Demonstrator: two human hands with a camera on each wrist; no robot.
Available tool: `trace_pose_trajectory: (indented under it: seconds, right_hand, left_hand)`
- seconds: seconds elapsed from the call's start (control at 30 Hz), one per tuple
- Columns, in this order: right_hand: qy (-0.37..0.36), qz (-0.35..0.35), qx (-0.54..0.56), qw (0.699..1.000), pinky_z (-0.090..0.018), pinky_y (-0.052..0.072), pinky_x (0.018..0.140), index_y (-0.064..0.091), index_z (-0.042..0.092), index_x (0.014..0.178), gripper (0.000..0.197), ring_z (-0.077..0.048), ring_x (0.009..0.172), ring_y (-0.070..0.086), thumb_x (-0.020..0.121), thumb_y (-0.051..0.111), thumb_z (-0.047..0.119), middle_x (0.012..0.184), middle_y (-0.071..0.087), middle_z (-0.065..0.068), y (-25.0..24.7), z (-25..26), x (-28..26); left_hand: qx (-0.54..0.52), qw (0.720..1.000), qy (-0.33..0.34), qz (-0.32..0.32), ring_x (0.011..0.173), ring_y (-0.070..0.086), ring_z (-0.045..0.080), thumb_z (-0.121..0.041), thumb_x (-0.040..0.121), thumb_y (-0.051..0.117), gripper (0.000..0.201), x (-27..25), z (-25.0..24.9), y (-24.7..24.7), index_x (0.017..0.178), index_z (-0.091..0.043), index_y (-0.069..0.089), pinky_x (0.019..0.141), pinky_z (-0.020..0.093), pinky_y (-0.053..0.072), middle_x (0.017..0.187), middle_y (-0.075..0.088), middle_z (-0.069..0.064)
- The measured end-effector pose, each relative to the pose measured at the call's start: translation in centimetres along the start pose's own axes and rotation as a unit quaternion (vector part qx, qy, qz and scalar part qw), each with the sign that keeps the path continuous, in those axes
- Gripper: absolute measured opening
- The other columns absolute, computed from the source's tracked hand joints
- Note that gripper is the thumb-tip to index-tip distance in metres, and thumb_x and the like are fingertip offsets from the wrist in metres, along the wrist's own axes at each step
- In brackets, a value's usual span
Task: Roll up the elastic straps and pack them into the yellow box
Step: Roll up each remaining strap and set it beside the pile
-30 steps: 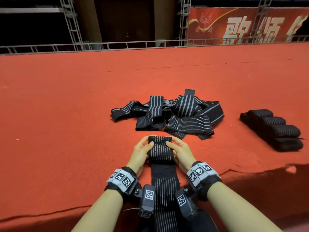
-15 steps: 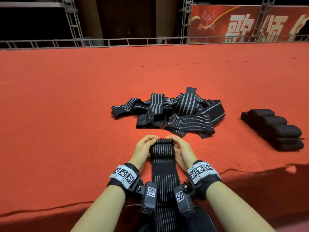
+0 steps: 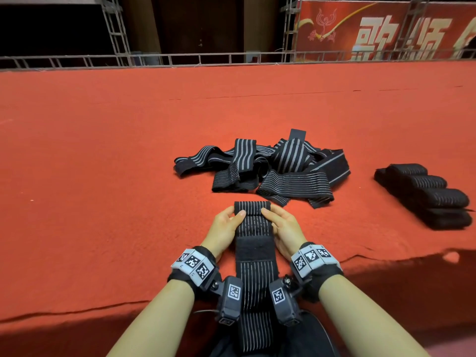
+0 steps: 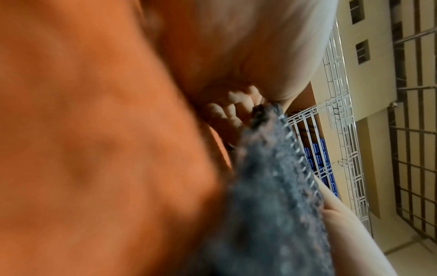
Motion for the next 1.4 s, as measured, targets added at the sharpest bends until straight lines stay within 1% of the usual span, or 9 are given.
trace_pose_trajectory:
  seconds: [0.2,0.33,0.43,0.53,0.7,0.87,0.93,1.1,1.4]
  right_hand:
    - [-0.011,0.008,-0.035,0.999,-0.034,0.054,0.079,0.062,0.006,0.115,0.024,-0.023,0.086,0.068,0.096,0.048,0.003,0.099,0.072,-0.009,0.39,-0.14,0.09]
    - [0.0,0.007,-0.025,1.0,-0.028,0.047,0.068,0.063,0.007,0.102,0.03,-0.015,0.071,0.059,0.092,0.037,-0.004,0.087,0.065,-0.007,0.0,0.08,0.04]
    - [0.0,0.005,-0.019,1.0,-0.021,0.044,0.058,0.063,0.006,0.097,0.032,-0.006,0.06,0.054,0.091,0.033,-0.003,0.075,0.061,0.0,-0.17,0.13,0.08]
    - [-0.005,0.0,-0.01,1.0,-0.022,0.046,0.059,0.064,0.009,0.091,0.025,-0.008,0.062,0.057,0.097,0.04,0.01,0.07,0.064,0.003,-0.11,0.11,0.1]
    - [-0.028,-0.012,-0.061,0.998,-0.028,0.051,0.072,0.064,0.007,0.092,0.012,-0.017,0.081,0.061,0.095,0.052,0.009,0.088,0.064,-0.006,0.15,-0.13,0.36]
    - [0.0,-0.029,-0.023,0.999,-0.038,0.054,0.084,0.062,0.011,0.117,0.027,-0.029,0.096,0.066,0.092,0.055,0.003,0.107,0.069,-0.017,-0.27,-0.48,0.39]
    - [0.005,-0.017,0.008,1.0,-0.04,0.052,0.089,0.063,0.006,0.116,0.024,-0.029,0.097,0.067,0.092,0.055,0.004,0.107,0.071,-0.018,-0.23,-0.33,0.19]
    - [0.003,0.02,0.028,0.999,-0.03,0.056,0.075,0.066,-0.001,0.107,0.021,-0.026,0.09,0.07,0.095,0.053,0.009,0.105,0.071,-0.019,0.19,0.13,-0.38]
    - [-0.016,0.022,0.0,1.0,-0.025,0.055,0.067,0.062,0.003,0.113,0.021,-0.019,0.085,0.07,0.095,0.053,0.003,0.101,0.072,-0.01,0.18,-0.05,-0.25]
  left_hand:
    - [-0.013,1.0,0.025,-0.002,0.087,0.067,0.023,-0.002,0.097,0.046,0.021,-0.14,-0.25,-0.37,0.113,-0.011,0.057,0.082,0.036,0.054,0.1,0.069,0.013]
    - [-0.005,1.0,0.024,-0.015,0.082,0.06,0.018,0.007,0.093,0.039,0.03,-0.17,-0.41,-0.3,0.104,-0.01,0.061,0.07,0.025,0.051,0.096,0.065,0.008]
    - [-0.007,1.0,0.004,-0.021,0.074,0.056,0.015,-0.003,0.092,0.036,0.031,-0.33,-0.58,-0.31,0.096,-0.014,0.064,0.061,0.024,0.044,0.087,0.064,0.006]
    - [-0.021,1.0,-0.006,-0.008,0.075,0.057,0.013,-0.027,0.091,0.04,0.027,-0.48,-0.68,-0.29,0.091,-0.018,0.066,0.062,0.026,0.042,0.086,0.064,0.005]
    - [-0.006,1.0,0.007,-0.009,0.071,0.059,0.012,-0.014,0.096,0.052,0.013,-0.44,-0.49,-0.22,0.093,-0.013,0.065,0.053,0.022,0.043,0.087,0.065,0.002]
    - [-0.019,1.0,-0.017,-0.009,0.079,0.067,0.015,-0.013,0.096,0.052,0.023,-0.49,-0.27,-0.28,0.116,-0.023,0.058,0.062,0.026,0.052,0.094,0.071,-0.001]
    - [-0.014,1.0,-0.019,-0.01,0.086,0.068,0.017,-0.017,0.097,0.052,0.022,-0.42,-0.19,-0.19,0.117,-0.017,0.06,0.066,0.025,0.054,0.103,0.072,0.006]
    - [0.018,1.0,0.011,-0.006,0.101,0.068,0.026,-0.022,0.1,0.049,0.027,-0.22,0.1,-0.12,0.115,-0.004,0.062,0.09,0.036,0.053,0.108,0.071,0.013]
    - [0.037,0.998,0.055,0.016,0.096,0.066,0.024,-0.009,0.101,0.044,0.017,-0.25,0.12,-0.56,0.112,-0.008,0.056,0.089,0.038,0.051,0.108,0.068,0.019]
Point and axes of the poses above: each hand's wrist, its own x-axis towards the middle knuckle, its own y-axis out of the palm, z = x × y, the point moved 2 cm from there along x, towards the middle knuckle
